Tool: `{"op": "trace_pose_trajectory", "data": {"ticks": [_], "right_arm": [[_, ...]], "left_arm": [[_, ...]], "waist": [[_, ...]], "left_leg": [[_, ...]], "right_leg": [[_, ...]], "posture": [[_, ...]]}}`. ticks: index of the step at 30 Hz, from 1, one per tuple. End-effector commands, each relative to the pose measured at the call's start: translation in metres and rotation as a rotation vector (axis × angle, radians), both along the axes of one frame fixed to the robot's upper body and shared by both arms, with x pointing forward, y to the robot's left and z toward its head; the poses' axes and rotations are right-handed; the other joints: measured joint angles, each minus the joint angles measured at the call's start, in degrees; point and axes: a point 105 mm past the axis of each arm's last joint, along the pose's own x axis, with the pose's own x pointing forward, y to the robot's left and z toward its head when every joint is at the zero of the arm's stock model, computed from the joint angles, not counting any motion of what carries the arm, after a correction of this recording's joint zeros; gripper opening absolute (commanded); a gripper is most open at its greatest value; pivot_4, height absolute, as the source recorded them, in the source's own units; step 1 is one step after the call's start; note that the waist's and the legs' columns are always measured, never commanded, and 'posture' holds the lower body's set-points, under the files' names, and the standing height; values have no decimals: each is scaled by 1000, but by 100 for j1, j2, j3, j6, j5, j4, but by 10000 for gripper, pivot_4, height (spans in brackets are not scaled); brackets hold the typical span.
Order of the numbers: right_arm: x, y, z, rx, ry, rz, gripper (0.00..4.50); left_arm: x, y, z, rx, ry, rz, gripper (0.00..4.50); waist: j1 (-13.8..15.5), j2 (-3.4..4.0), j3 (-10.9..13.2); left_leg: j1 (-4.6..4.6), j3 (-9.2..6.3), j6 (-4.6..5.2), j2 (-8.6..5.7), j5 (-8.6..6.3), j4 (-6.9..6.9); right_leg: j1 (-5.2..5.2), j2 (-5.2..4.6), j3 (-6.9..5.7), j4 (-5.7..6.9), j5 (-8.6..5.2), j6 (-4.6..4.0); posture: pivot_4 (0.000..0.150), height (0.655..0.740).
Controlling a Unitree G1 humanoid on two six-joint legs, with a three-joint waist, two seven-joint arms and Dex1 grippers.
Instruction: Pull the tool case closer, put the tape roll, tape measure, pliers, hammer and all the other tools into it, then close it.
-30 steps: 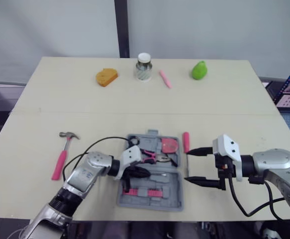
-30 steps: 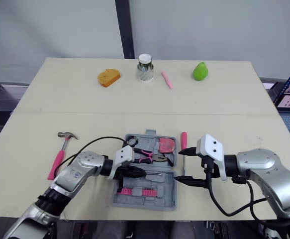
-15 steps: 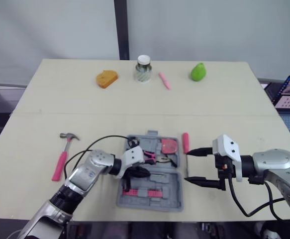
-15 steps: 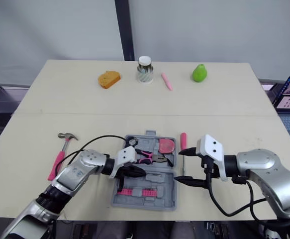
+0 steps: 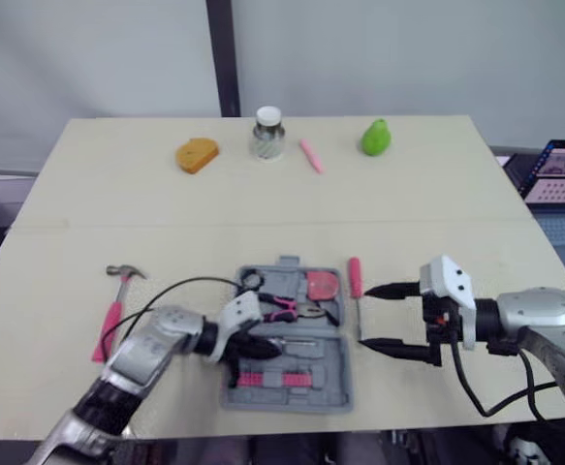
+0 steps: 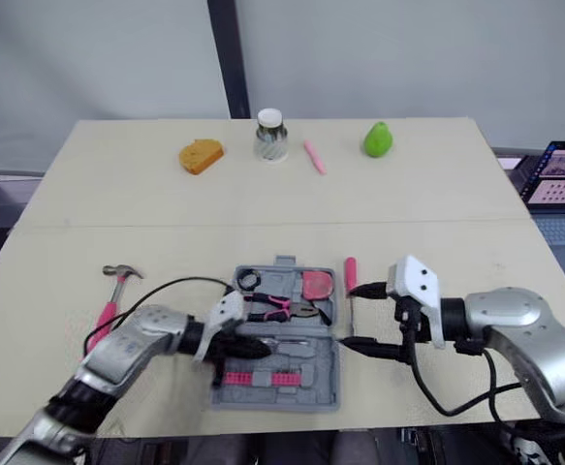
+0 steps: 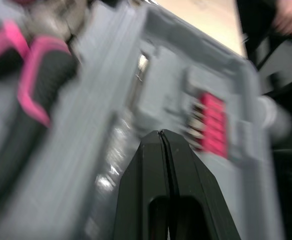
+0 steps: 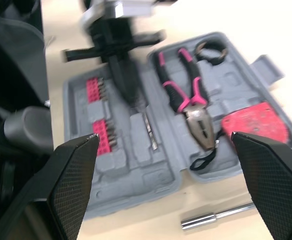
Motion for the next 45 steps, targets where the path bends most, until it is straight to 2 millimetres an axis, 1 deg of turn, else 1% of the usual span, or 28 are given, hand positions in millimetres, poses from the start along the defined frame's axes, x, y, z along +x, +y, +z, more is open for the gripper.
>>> {"op": "trace_pose_trajectory", "data": {"ticks": [1,3,4,6,7,8,11,12,13,14,16,19,22,26,29,33,36,39,41,43,45], "right_arm": [[8,-22,10,73,-8,-108,45000],[11,-34,7,81,7,-162,45000],[13,-43,3,77,15,-194,45000],[20,-73,-8,82,35,-322,45000],[22,-86,-13,82,42,-373,45000],[25,-99,-18,75,42,-424,45000],[29,-126,-28,70,35,-532,45000],[31,-134,-31,68,30,-567,45000],[32,-140,-34,66,28,-591,45000],[33,-146,-37,67,21,-616,45000],[36,-153,-40,73,10,-657,45000],[40,-161,-42,84,-12,-704,45000],[43,-163,-43,88,-23,-719,45000],[45,-166,-45,79,-27,-726,45000],[45,-166,-45,78,-26,-724,45000],[44,-161,-45,80,-22,-708,45000],[43,-152,-40,82,-24,-664,45000],[44,-130,-28,94,-41,-572,45000],[44,-104,-15,108,-51,-466,45000],[42,-73,-2,120,-57,-340,45000],[40,-43,10,123,-69,-214,45000]], "left_arm": [[10,24,53,-85,-120,118,254],[15,38,62,-83,-147,204,254],[19,48,65,-72,-170,257,2669],[30,97,75,-27,-247,464,8526],[31,117,80,-7,-277,550,12695],[30,139,83,16,-302,627,18326],[18,200,83,106,-345,829,33066],[10,217,82,135,-346,884,37666],[4,230,81,155,-348,930,42077],[-4,241,78,179,-345,970,44831],[-14,257,74,217,-348,1032,44831],[-24,275,70,242,-354,1117,44831],[-32,288,62,262,-346,1172,44831],[-39,295,54,277,-327,1207,44831],[-41,294,50,280,-323,1210,44831],[-41,294,48,273,-323,1223,44831],[-39,293,51,240,-345,1235,44831],[-32,284,58,164,-386,1239,44831],[-27,277,58,137,-409,1237,44831],[-23,271,56,108,-421,1243,44831],[-19,264,50,111,-428,1237,44831]], "waist": [[21,-4,2],[26,-4,2],[23,-2,1],[3,-3,2],[-2,-6,4],[-15,-9,6],[-38,-1,10],[-53,-1,10],[-69,-1,10],[-75,0,10],[-82,-1,11],[-24,0,12],[-23,1,11],[-43,3,12],[-48,3,12],[-48,2,13],[-50,3,12],[-52,3,12],[-50,3,13],[-70,5,13],[-85,5,13]], "left_leg": [[-1,-2,0,0,0,3],[0,-10,1,-3,-1,8],[1,-10,3,-6,-2,8],[3,-5,6,-7,-3,5],[3,-3,6,-6,-4,1],[3,-3,5,-5,-4,-2],[7,13,4,-2,-3,-17],[13,21,3,-2,-3,-21],[16,24,3,-2,-3,-26],[19,27,2,-1,-3,-31],[22,30,2,-2,-3,-43],[22,29,-2,-2,-1,-47],[26,29,-5,0,1,-52],[27,36,-5,0,1,-67],[28,37,-7,2,2,-68],[29,37,-7,2,2,-67],[29,37,-7,3,2,-68],[29,38,-7,4,2,-68],[29,37,-7,5,2,-68],[30,36,-8,7,2,-68],[30,34,-10,9,1,-69]], "right_leg": [[3,0,0,-1,0,0],[13,-1,-1,-5,0,0],[15,-3,0,-7,0,0],[14,-4,2,-10,0,1],[12,-3,1,-11,0,1],[8,-2,0,-10,0,1],[0,-1,1,-11,0,1],[-1,-1,3,-13,0,1],[-1,-2,4,-13,0,1],[-1,-2,4,-14,0,1],[-1,-3,4,-24,0,1],[0,-4,4,-27,0,1],[0,-3,5,-25,0,1],[-7,-4,6,-28,0,1],[-7,-3,6,-28,0,1],[-6,-3,6,-27,0,0],[-8,-3,6,-27,0,1],[-8,-3,6,-27,0,1],[-7,-3,7,-27,0,1],[-7,-2,6,-26,0,0],[-8,-1,5,-25,0,1]], "posture": [[1500,7400],[1500,7400],[1500,7400],[1500,7400],[1500,7400],[1500,7400],[1500,7400],[1500,7400],[1500,7400],[1500,7400],[1500,7400],[1500,7400],[1500,7400],[1500,7400],[1500,7400],[1500,7400],[1500,7400],[1500,7400],[1500,7400],[1500,7400],[1500,7400]]}}
